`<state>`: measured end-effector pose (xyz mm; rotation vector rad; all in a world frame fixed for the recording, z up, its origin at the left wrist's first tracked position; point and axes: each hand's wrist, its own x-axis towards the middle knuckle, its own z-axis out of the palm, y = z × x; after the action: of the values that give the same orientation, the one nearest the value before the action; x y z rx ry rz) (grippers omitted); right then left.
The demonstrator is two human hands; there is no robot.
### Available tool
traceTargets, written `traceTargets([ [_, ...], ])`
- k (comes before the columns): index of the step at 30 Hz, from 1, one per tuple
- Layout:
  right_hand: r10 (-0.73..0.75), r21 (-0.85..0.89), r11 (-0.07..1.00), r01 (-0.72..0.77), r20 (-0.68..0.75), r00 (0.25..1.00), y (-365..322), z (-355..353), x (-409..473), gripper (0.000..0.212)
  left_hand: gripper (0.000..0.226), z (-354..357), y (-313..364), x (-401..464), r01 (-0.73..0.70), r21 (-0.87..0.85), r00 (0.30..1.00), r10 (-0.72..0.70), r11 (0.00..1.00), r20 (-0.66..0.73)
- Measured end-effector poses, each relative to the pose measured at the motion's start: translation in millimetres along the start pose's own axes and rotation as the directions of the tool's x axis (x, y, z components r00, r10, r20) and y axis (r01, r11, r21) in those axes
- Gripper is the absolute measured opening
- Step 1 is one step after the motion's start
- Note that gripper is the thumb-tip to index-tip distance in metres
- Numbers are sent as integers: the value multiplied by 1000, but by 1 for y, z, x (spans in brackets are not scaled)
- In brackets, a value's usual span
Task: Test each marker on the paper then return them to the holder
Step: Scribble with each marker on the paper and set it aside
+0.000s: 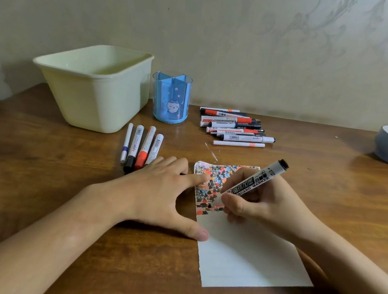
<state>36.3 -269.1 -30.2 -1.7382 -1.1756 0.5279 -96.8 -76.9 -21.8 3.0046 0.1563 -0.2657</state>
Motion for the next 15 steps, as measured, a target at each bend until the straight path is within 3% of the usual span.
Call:
traceTargets([
  [15, 12, -20, 1000, -12, -5, 1000, 1, 5, 0, 8, 111, 0, 0, 1, -5, 5, 1000, 5, 1000, 13],
])
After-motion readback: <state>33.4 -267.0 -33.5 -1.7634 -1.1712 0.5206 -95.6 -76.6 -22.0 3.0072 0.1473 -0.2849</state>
